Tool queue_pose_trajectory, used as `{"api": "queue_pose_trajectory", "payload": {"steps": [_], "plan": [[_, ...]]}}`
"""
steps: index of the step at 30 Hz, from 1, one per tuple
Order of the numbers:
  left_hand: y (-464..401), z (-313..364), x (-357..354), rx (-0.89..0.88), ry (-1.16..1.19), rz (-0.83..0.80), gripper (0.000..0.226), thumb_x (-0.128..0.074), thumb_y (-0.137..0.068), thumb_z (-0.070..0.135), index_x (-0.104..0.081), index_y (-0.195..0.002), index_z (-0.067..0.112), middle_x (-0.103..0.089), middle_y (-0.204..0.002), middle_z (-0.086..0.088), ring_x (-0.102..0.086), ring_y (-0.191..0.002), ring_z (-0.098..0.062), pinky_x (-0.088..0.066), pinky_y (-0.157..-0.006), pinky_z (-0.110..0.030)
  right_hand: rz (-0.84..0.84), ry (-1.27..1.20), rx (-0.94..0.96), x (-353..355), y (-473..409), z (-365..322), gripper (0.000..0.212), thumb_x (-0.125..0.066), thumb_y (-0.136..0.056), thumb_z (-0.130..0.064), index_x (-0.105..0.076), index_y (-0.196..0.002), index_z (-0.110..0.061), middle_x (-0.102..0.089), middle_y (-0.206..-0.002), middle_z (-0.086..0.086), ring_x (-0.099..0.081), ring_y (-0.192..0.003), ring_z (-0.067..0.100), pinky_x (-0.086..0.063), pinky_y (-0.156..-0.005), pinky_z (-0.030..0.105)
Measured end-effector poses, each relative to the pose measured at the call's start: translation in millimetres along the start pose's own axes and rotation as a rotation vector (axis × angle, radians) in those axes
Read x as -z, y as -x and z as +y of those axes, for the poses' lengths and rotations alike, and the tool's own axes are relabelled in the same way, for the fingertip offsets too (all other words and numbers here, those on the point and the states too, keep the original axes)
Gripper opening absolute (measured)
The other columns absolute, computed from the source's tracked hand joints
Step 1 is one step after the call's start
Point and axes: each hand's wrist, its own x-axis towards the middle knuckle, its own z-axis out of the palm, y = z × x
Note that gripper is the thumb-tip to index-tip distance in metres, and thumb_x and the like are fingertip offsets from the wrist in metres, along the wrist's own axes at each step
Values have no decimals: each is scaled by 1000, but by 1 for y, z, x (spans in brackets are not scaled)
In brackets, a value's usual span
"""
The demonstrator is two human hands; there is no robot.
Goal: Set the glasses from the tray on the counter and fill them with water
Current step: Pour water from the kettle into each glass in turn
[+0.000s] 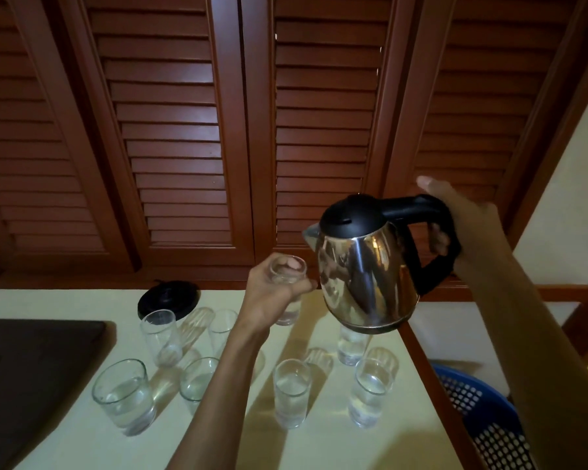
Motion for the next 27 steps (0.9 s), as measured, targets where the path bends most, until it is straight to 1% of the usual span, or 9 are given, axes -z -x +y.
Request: {"api": "queue_pose_trajectory", "payload": {"steps": [4, 8, 12, 14, 18, 19, 24, 25, 27], "plan": [[0, -26, -3, 87, -34, -26, 32, -87, -69, -4, -69, -93, 6, -72, -84, 2, -67, -73, -4, -53, -69, -19, 66, -172, -41, 13, 10, 19, 32, -73, -88, -40, -62, -67, -19, -51, -46, -7, -43, -35, 8, -39, -38, 19], [3, -56, -6, 153, -34, -27, 34, -86, -67, -8, -71, -89, 12, -71, -79, 3, -67, -72, -5, -51, -65, -14, 118, -272, -27, 20, 18, 36, 30, -71, -90, -36, -58, -69, -18, -51, -47, -6, -43, -35, 9, -38, -37, 20], [5, -80, -8, 220, -19, -45, 37, -83, -65, -17, -70, -96, -3, -72, -84, -1, -68, -75, -11, -54, -64, -18, 126, -298, -21, 19, 21, 45, 32, -69, -92, -35, -58, -67, -18, -50, -47, -6, -43, -35, 9, -37, -37, 20], [6, -89, -8, 221, -23, -67, 41, -83, -62, -18, -68, -98, -7, -71, -84, -4, -68, -75, -14, -56, -65, -20, 147, -298, -45, 17, 21, 47, 32, -69, -92, -35, -58, -68, -17, -50, -46, -6, -42, -35, 9, -37, -37, 20], [12, -99, -7, 226, 7, -113, 43, -84, -49, 6, -68, -90, 7, -71, -82, -1, -67, -75, -19, -56, -66, -32, 148, -309, -55, 16, 19, 49, 29, -69, -92, -33, -58, -72, -16, -50, -46, -7, -42, -34, 8, -37, -35, 19], [12, -102, -7, 234, 13, -117, 43, -84, -49, 8, -68, -90, 7, -70, -82, -3, -66, -74, -20, -54, -65, -34, 146, -307, -54, 16, 19, 49, 28, -69, -92, -32, -58, -72, -16, -51, -47, -6, -43, -34, 8, -37, -35, 19], [16, -105, -6, 213, -29, -119, 46, -78, -56, -7, -63, -100, -9, -66, -82, -6, -64, -71, -15, -52, -59, -24, 121, -285, -33, 11, 20, 49, 26, -70, -91, -30, -59, -71, -15, -50, -47, -4, -42, -34, 9, -38, -36, 20], [18, -105, -5, 226, -44, -121, 46, -78, -58, -11, -64, -102, -8, -66, -83, -8, -64, -72, -17, -53, -59, -25, 125, -280, -41, 10, 21, 49, 27, -71, -90, -30, -59, -70, -15, -50, -47, -4, -42, -34, 9, -38, -36, 20], [17, -101, -2, 262, -45, -124, 46, -83, -59, -13, -68, -100, 1, -68, -88, -11, -65, -78, -20, -55, -63, -28, 127, -284, -57, 8, 21, 49, 31, -72, -89, -31, -59, -66, -15, -50, -46, -3, -42, -34, 10, -37, -36, 20]]}}
